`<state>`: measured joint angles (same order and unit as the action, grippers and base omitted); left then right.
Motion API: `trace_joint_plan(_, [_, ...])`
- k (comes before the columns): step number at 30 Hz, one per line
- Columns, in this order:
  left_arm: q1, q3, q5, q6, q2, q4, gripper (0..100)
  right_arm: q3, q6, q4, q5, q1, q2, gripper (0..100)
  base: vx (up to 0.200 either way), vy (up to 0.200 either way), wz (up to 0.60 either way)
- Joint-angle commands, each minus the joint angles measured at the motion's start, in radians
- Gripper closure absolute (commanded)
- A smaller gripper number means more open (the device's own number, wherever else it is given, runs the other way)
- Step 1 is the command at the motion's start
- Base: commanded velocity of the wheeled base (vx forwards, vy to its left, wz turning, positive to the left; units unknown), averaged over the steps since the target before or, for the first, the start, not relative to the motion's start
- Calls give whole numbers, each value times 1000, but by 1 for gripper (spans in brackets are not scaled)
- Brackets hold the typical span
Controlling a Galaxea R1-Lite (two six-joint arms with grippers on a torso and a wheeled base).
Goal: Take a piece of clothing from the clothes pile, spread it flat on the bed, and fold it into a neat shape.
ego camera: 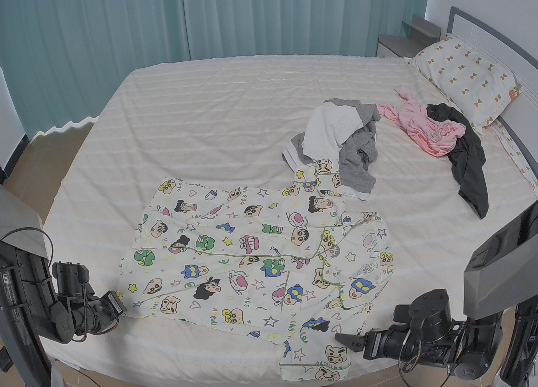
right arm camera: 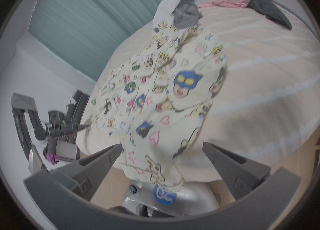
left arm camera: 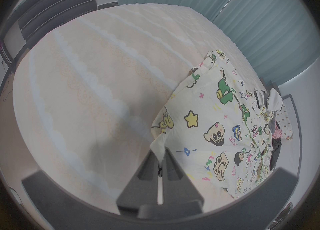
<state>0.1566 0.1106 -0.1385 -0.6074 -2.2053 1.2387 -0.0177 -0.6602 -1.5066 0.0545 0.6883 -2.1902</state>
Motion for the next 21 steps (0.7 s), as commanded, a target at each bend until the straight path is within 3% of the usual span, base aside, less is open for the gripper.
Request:
trace_joint_plan(1, [1, -28, 0, 0, 39, -1, 100, 18, 21, 2, -10, 71, -80, 0, 0, 0, 0])
trace_joint_plan(12, [0, -39, -9, 2, 38, 1, 100, -18, 148, 5, -51, 102, -143, 0, 0, 0, 0])
trace_joint_plan(21, [0, -39, -9, 0, 39, 1, 100, -105, 157, 42, -68, 119, -135, 0, 0, 0, 0])
